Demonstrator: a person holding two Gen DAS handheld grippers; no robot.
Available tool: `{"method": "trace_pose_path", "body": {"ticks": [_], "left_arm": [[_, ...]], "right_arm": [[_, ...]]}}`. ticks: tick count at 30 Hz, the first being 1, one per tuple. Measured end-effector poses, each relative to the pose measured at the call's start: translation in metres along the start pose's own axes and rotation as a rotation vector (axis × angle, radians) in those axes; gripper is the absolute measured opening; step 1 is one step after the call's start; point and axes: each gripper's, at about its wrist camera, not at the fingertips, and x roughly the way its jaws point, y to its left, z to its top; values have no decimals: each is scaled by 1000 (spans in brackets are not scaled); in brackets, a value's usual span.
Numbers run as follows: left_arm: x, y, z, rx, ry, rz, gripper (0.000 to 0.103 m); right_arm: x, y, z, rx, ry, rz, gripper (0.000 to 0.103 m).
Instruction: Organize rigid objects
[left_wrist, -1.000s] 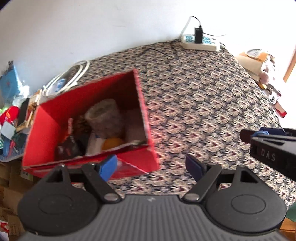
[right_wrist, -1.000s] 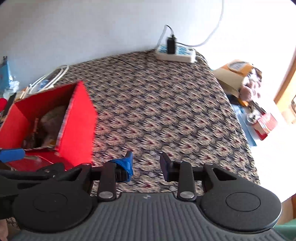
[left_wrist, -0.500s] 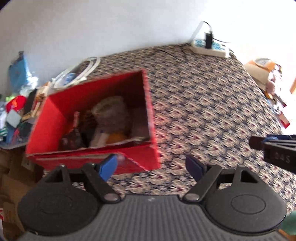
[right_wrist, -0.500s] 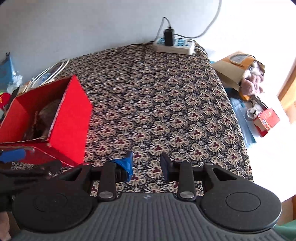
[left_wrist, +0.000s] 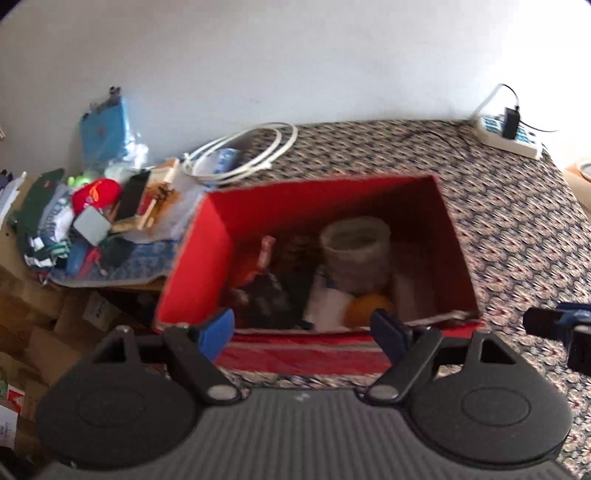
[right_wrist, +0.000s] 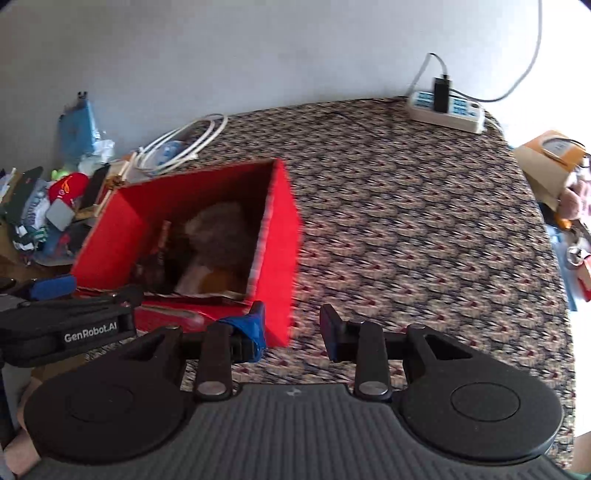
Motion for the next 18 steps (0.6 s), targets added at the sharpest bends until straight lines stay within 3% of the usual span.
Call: {"method": "trace_pose_path", "body": {"ticks": [10,18], "left_arm": [[24,53,9,1,-3,5,83],[48,57,13,45,13,-35,83]], "right_arm": [[23,58,18,-21,-41,36,15],[40,74,22,-4,-77,-37,15]]}}
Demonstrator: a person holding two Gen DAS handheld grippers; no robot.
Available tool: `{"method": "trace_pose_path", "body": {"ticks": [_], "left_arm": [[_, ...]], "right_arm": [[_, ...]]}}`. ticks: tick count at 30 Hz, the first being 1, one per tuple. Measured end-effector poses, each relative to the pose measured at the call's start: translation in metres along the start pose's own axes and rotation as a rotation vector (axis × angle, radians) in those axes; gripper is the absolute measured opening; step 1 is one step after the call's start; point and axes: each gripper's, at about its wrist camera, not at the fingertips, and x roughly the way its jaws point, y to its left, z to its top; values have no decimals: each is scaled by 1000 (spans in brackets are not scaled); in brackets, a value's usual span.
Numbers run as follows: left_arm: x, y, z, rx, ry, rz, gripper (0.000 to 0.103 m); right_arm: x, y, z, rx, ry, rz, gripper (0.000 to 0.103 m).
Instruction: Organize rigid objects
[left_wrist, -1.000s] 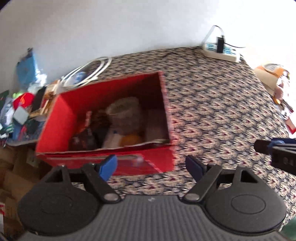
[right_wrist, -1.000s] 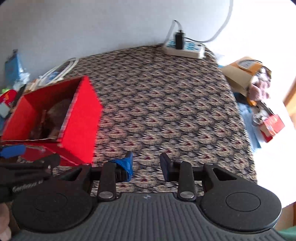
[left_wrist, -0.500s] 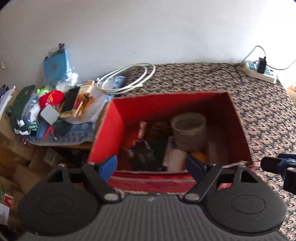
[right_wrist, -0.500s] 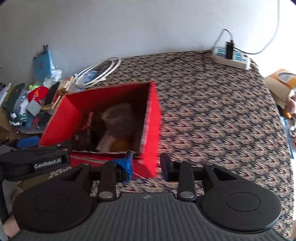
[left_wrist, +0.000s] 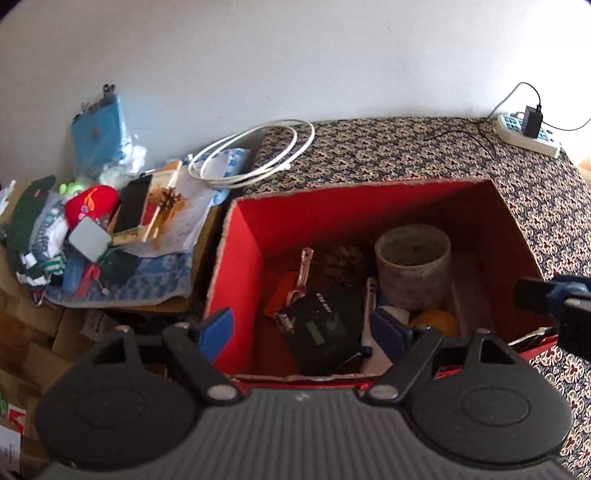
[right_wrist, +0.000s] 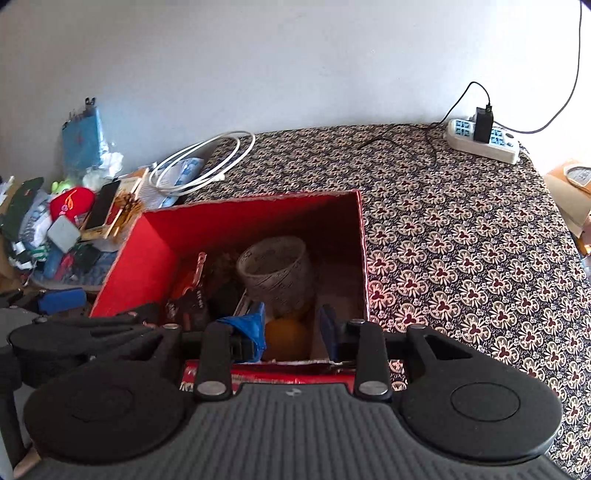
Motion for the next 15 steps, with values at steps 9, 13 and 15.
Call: {"method": "trace_pose_path", "body": {"ticks": [9,13,15], "left_arm": [[19,6,9,-14,0,-41,83],[25,8,10,-15,5,-40,83],[27,11,11,-27,8,-40,83]], "right_arm": [[16,2,1,39,8,-36,16],[19,4,6,30,4,-51,16],[21,4,9,41,-5,-44,16]]}}
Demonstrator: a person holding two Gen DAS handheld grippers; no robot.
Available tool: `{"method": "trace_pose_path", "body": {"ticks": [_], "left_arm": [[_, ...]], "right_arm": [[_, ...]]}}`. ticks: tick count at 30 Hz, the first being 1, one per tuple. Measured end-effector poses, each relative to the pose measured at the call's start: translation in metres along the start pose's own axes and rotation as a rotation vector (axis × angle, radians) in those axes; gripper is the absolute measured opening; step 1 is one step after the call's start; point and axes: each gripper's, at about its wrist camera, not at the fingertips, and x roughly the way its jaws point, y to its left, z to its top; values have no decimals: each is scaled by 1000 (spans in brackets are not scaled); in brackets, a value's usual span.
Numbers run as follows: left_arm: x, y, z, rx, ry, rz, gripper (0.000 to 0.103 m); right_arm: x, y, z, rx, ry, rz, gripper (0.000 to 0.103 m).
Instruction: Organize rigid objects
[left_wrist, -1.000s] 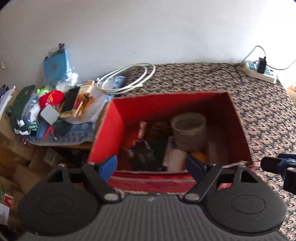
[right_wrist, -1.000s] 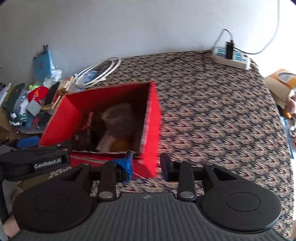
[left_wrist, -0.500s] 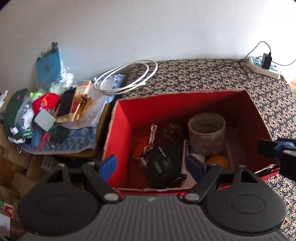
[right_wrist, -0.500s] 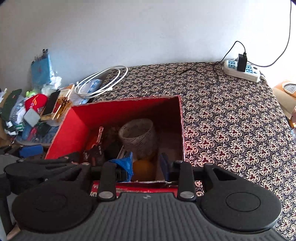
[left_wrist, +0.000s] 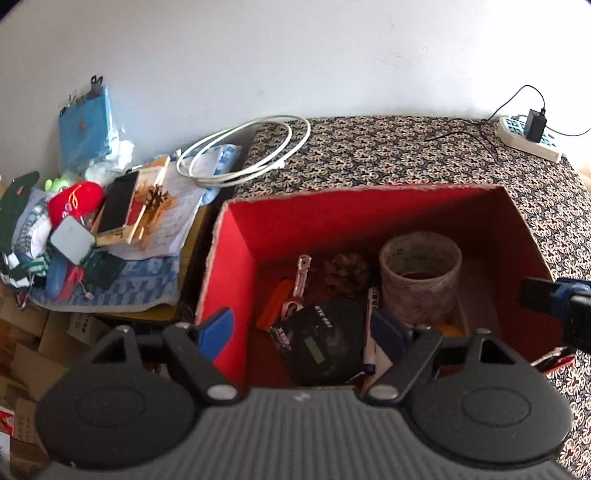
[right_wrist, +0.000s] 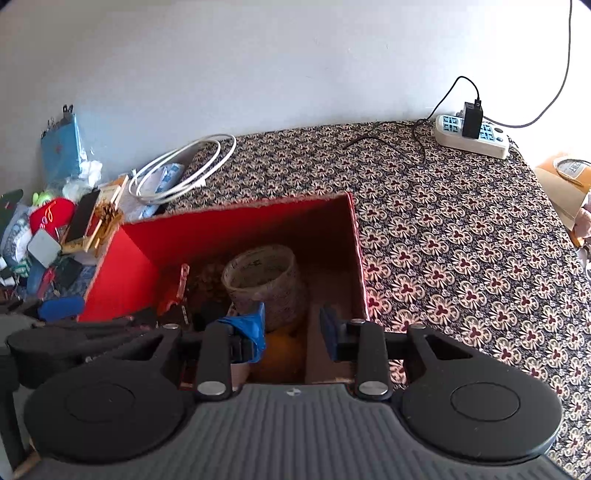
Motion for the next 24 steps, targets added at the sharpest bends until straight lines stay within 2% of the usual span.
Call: {"method": "trace_pose_path", "body": {"ticks": [13,24], "left_arm": [[17,6,-4,-27,41,3,83],[27,9,-1,-48,49,-14,83]], "right_arm": [[19,20,1,-72,39,17,16],[32,21,2,-75,68,21,16]]}}
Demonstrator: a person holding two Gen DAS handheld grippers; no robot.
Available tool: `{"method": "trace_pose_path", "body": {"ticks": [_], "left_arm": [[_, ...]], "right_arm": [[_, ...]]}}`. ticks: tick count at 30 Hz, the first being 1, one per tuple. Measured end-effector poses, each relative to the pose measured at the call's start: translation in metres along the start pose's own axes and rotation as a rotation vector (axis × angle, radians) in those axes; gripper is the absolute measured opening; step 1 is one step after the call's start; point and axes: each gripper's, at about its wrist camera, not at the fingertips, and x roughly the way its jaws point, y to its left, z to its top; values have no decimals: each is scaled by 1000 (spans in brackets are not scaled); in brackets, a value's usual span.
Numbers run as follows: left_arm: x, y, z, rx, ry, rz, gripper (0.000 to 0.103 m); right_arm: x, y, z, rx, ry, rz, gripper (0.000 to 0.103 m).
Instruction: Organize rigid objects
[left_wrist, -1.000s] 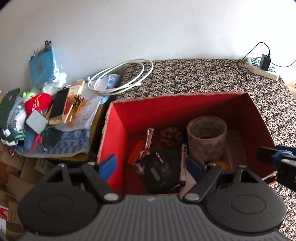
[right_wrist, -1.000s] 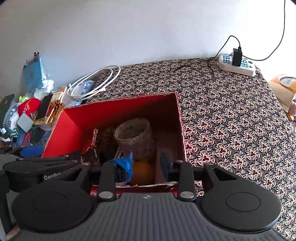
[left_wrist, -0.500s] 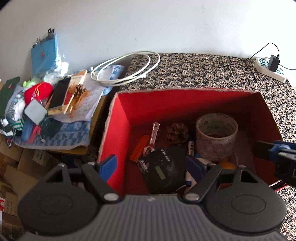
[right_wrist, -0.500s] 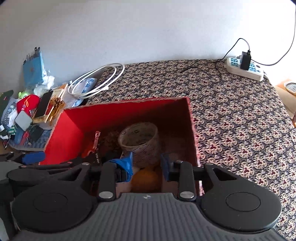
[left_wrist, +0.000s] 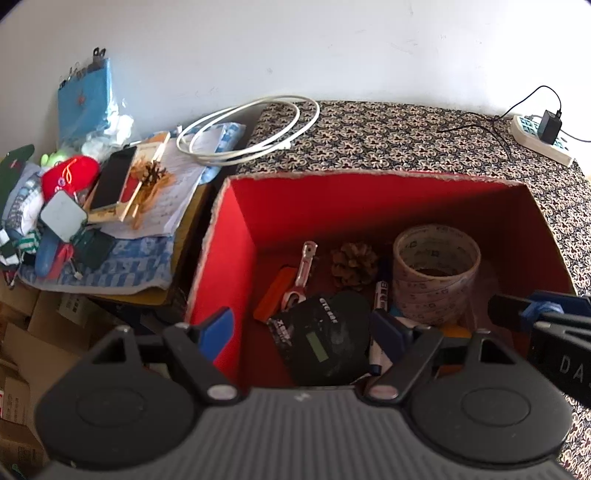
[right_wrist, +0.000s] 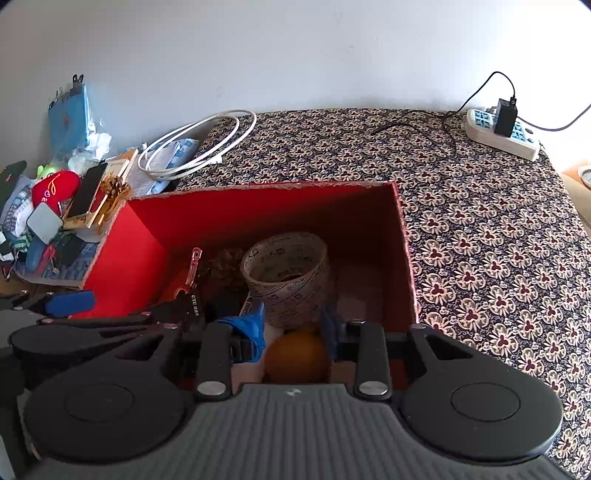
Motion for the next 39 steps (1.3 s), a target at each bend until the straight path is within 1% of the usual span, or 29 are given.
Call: {"method": "trace_pose_path", "body": {"ticks": [6,12,21,28,39], "left_arm": [[3,-3,-2,11,4,-13,83],[5,-5,0,15,0,1,83],[10,-8,-3,26,19,3,83],[12,-10,-5,33,24,13,83],[15,-15,-7,50,33,9,83]], "right_arm": [[0,0,-1,0,-5,-3,16],[3,1,0,-3,-3,-1,16],[6,3,-1,-14,10,1,16],[9,0,-4,3,13,1,16],[12,-1,-6,1,20,2,16]]}}
